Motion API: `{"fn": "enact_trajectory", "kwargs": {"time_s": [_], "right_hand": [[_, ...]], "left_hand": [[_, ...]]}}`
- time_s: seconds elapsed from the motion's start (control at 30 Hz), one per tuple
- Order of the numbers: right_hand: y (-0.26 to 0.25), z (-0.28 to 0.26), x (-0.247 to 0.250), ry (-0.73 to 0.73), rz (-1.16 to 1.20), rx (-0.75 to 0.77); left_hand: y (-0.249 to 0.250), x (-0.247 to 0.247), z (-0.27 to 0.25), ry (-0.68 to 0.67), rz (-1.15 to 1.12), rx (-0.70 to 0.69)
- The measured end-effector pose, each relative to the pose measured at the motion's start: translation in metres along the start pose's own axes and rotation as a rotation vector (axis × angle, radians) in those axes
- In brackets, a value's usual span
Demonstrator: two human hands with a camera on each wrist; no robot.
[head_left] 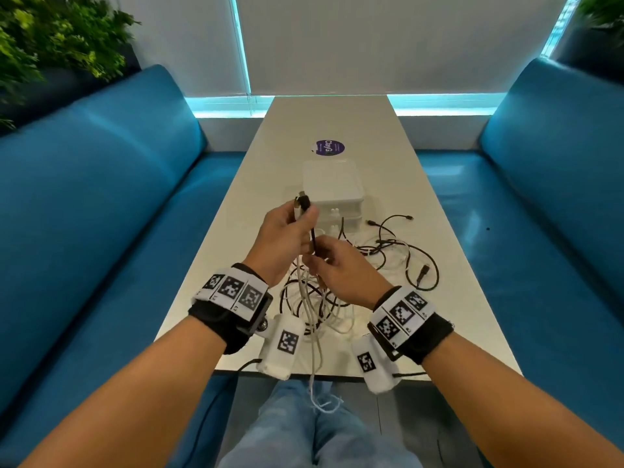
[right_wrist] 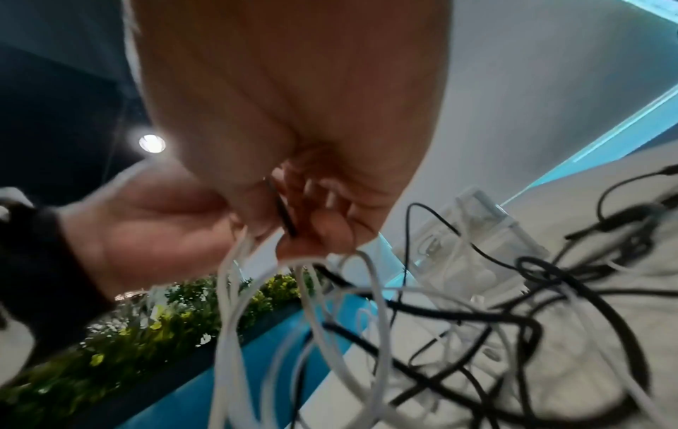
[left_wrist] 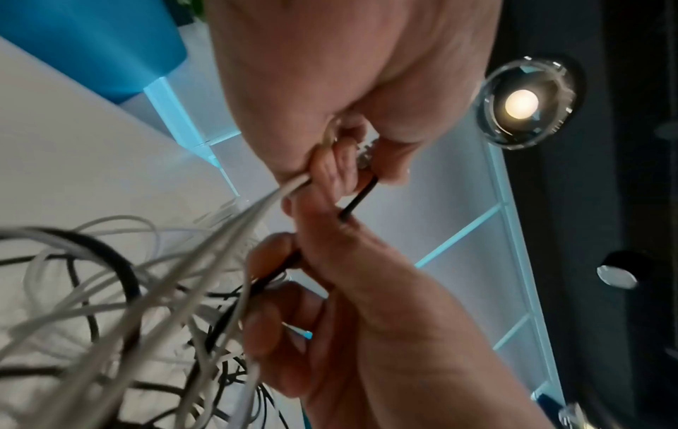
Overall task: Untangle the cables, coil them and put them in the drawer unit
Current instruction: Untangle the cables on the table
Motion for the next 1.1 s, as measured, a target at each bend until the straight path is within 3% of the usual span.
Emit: {"fn": "enact_trajectory", "kwargs": {"time_s": [0.17,0.3,0.47,0.73,0.9,1.0,1.1], "right_hand": [[0.042,-0.018,-0.001,-0.127,-0.079,-0.048],[0.067,-0.029,0.015,-0.089,-0.083,-0.071],[0.076,-0.022,0.023,-0.15,-0.154,-0.108],[0.082,-0.022,0.015,-0.219,-0.12,-0.179],[0.07,-0.019,0.03,-0.102,-0.229,-0.091],[0.059,-0.02,0.039,-0.063,-0.32,-0.039],[0.043,-0.017,0.056,0.11,-0.197,-0.008]], "left_hand": [[0.031,0.014,0.0,0.078,-0.083,-0.061],[0.044,0.004,-0.006,0.094,0.169,-0.153],[0.039,-0.021,-0.004,-0.095,-0.17,-0.093],[0.052,-0.021,-0.015,-0.105,-0.169,-0.148],[0.057,-0.009,-0.01,-0.108,-0.197,-0.097],[0.04,-0.003,0.002,-0.029,-0.051,-0.045],[0.006,-0.011,0.014,0.008,0.132,0.066]]}}
Point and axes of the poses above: each hand's wrist, its own z-axis towards the middle knuckle, its own x-axis out of the back of the hand, y = z × x, the point moved 10 cm from there along z, towards the middle knuckle, and after that the axes turned 15 degrees about x, right-handed, at the moved point
